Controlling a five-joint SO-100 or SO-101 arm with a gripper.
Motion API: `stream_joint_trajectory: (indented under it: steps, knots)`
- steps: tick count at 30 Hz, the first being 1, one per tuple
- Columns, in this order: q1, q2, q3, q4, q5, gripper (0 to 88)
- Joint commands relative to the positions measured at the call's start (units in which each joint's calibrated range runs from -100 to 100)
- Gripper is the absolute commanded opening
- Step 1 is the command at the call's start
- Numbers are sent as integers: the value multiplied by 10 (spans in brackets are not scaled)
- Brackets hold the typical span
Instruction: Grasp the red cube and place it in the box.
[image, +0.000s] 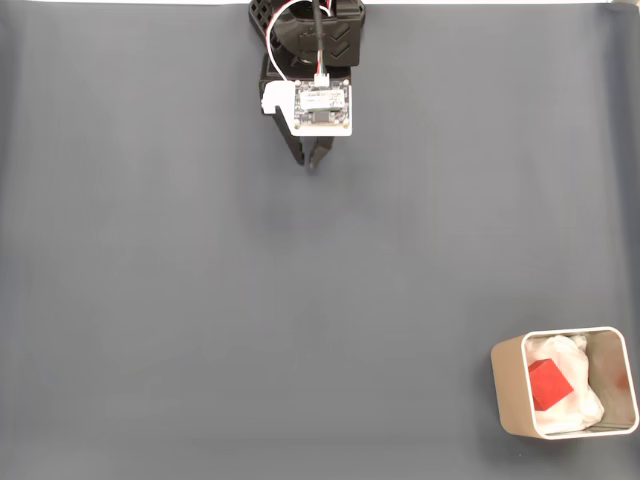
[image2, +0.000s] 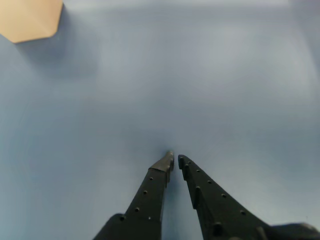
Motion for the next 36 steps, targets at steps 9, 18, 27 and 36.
stream_joint_trajectory:
  steps: [9, 18, 27, 36]
  knots:
    - [-12, -7, 8, 105, 7, 1]
    - [-15, -7, 8, 132, 5, 2]
    - [-11, -7, 8, 133, -1, 2]
    - [-11, -7, 8, 133, -1, 2]
